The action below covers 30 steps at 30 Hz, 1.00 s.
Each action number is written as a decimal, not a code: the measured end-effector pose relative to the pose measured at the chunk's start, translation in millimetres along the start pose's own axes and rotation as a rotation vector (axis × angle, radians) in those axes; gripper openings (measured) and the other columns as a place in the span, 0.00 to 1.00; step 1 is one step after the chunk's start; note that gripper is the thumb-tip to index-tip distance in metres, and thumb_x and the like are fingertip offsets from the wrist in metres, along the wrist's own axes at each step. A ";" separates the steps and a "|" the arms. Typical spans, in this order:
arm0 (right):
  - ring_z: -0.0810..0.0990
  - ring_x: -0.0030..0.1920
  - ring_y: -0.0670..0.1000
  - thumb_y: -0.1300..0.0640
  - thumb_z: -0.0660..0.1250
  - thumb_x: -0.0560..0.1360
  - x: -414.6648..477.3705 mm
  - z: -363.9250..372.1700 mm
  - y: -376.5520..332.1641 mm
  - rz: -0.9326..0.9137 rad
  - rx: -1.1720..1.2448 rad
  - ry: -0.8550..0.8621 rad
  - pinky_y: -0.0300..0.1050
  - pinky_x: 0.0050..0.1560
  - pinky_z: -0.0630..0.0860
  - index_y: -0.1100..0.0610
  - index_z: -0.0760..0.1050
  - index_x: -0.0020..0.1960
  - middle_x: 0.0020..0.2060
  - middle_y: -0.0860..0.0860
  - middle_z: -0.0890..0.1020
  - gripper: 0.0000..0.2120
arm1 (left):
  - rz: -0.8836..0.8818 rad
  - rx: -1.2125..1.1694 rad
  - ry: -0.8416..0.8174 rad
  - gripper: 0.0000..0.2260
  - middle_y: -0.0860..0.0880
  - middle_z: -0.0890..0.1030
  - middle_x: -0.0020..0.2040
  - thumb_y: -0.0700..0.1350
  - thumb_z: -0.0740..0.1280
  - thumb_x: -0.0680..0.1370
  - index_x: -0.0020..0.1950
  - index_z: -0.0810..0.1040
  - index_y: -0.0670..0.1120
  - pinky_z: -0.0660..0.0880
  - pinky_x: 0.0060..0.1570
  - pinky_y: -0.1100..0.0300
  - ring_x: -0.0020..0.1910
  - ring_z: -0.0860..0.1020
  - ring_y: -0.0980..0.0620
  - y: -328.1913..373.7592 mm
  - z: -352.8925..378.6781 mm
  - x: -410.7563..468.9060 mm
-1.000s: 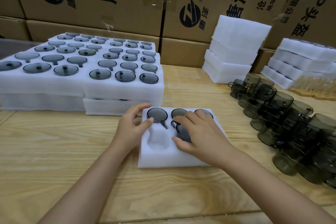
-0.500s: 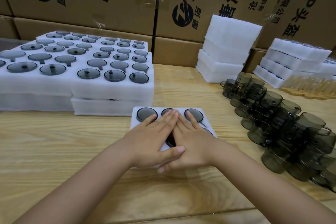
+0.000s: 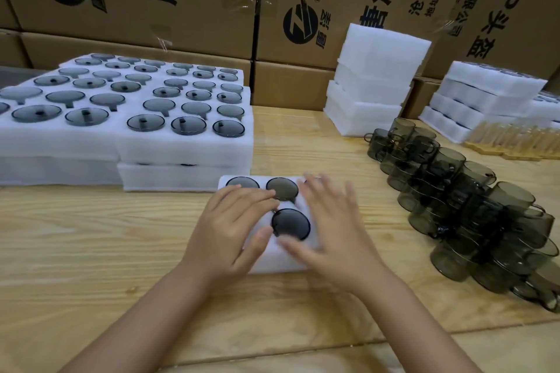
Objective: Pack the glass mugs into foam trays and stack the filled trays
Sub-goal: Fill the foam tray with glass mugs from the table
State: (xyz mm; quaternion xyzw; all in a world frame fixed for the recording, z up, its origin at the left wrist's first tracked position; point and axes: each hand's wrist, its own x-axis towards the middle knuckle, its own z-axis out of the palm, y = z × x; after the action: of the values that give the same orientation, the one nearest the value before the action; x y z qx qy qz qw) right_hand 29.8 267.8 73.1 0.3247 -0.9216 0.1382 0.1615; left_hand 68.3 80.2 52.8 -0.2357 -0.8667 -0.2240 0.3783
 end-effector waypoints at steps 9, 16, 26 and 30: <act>0.73 0.52 0.69 0.56 0.69 0.72 -83.8 -12.0 77.5 0.916 -0.283 0.398 0.60 0.50 0.67 0.68 0.73 0.60 0.55 0.69 0.74 0.22 | -0.365 -0.433 0.215 0.16 0.54 0.78 0.59 0.50 0.53 0.79 0.61 0.75 0.48 0.67 0.61 0.63 0.61 0.74 0.57 -10.7 7.4 -15.5; 0.76 0.51 0.63 0.53 0.63 0.76 -75.0 -10.9 76.8 0.991 -0.332 0.206 0.54 0.49 0.64 0.66 0.71 0.62 0.51 0.63 0.79 0.20 | -0.506 -0.577 0.264 0.19 0.51 0.80 0.58 0.54 0.55 0.76 0.60 0.76 0.47 0.66 0.59 0.67 0.61 0.75 0.54 -14.2 10.9 -15.5; 0.80 0.43 0.62 0.60 0.68 0.73 -69.0 5.2 59.2 0.853 -0.233 0.326 0.52 0.46 0.62 0.64 0.77 0.56 0.45 0.61 0.82 0.13 | -0.546 -0.659 0.239 0.18 0.50 0.81 0.56 0.55 0.57 0.74 0.56 0.78 0.48 0.67 0.57 0.67 0.59 0.76 0.54 -13.0 10.0 -13.6; 0.78 0.43 0.63 0.65 0.74 0.68 -64.6 11.8 52.5 0.673 -0.228 0.398 0.53 0.44 0.66 0.63 0.81 0.48 0.46 0.61 0.81 0.09 | -0.545 -0.688 0.236 0.19 0.49 0.81 0.56 0.55 0.57 0.74 0.57 0.78 0.47 0.68 0.58 0.65 0.60 0.75 0.52 -13.8 10.2 -14.1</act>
State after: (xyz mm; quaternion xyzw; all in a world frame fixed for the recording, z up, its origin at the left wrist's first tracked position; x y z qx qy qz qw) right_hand 41.1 338.8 29.5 -0.0482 -0.9366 0.1406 0.3174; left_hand 63.3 71.7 32.9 -0.0837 -0.7232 -0.6158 0.3013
